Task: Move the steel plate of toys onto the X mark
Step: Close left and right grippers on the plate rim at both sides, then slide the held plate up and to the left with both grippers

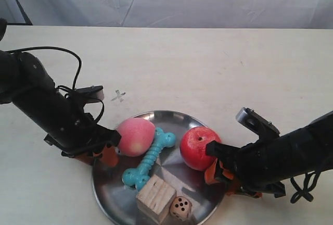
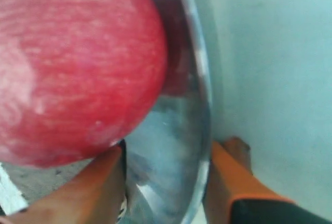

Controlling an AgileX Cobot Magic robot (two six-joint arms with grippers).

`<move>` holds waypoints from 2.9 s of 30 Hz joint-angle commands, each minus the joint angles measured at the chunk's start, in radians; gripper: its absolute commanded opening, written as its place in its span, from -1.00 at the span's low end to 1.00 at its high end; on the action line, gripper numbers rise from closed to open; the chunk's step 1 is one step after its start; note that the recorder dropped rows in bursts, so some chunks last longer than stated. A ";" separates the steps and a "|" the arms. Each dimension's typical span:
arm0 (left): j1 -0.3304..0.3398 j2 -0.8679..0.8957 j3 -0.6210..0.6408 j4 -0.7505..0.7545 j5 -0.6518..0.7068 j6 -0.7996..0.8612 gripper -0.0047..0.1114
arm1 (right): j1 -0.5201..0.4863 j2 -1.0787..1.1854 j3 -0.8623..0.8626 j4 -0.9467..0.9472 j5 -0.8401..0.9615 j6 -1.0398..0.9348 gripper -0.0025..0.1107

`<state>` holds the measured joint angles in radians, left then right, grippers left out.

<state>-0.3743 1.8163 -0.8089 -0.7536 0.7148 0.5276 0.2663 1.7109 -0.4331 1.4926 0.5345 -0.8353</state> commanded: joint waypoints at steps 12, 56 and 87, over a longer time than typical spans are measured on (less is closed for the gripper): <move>-0.007 0.016 0.003 -0.087 -0.019 0.092 -0.92 | 0.004 0.044 0.009 0.012 -0.051 -0.055 -0.95; -0.007 -0.008 -0.156 0.105 0.466 -0.057 -0.92 | 0.001 0.040 -0.074 -0.011 0.334 0.078 -0.97; -0.007 0.084 -0.365 0.369 0.506 -0.208 -0.92 | 0.001 0.378 -0.436 0.066 0.687 0.234 -0.97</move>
<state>-0.3490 1.9027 -1.1523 -0.2102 1.1433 0.3437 0.2639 2.0559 -0.7879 1.2381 1.1902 -0.6012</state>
